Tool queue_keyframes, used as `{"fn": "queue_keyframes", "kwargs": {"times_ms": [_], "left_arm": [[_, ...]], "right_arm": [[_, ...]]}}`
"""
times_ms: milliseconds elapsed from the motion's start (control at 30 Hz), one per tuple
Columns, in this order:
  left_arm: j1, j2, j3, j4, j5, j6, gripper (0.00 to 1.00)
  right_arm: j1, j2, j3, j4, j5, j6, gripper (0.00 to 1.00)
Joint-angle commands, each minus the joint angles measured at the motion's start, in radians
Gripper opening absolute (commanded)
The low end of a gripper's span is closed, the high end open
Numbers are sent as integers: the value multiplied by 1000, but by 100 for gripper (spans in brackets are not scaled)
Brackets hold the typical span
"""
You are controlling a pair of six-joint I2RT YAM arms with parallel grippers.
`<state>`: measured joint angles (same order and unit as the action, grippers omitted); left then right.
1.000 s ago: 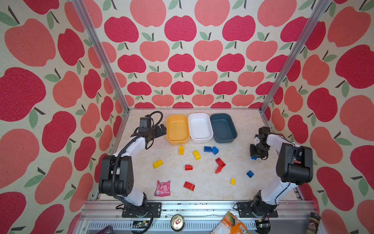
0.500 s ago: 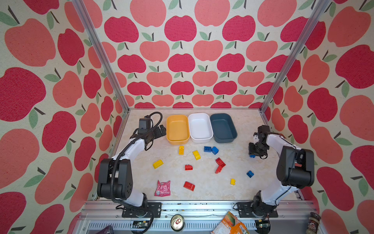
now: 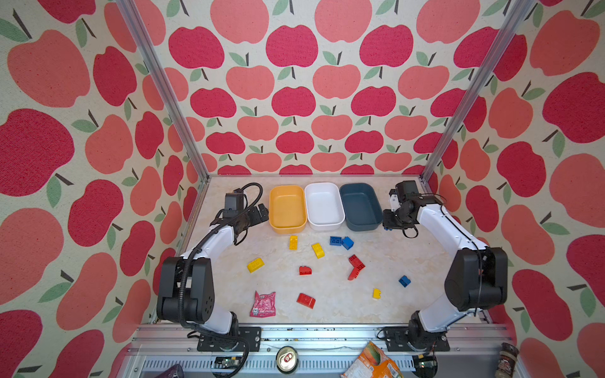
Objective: Sort the legos into containers by color
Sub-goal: 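Grasp the blue brick with the right gripper and lift it, then carry the blue brick over the teal bin and open the right gripper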
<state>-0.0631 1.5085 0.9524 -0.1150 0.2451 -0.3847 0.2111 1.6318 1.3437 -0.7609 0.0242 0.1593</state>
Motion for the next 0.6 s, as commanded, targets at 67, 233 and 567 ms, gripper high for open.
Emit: {"fn": "queue_keyframes", "kwargs": {"times_ms": [67, 233, 567], "left_arm": [[5, -46, -27, -16, 14, -11, 99], [3, -81, -54, -38, 11, -21, 99], [-1, -176, -118, -119, -16, -17, 99]], "right_arm": [[53, 129, 165, -13, -24, 26, 20], [86, 276, 319, -44, -31, 0, 20], [114, 445, 446, -78, -31, -23, 30]]}}
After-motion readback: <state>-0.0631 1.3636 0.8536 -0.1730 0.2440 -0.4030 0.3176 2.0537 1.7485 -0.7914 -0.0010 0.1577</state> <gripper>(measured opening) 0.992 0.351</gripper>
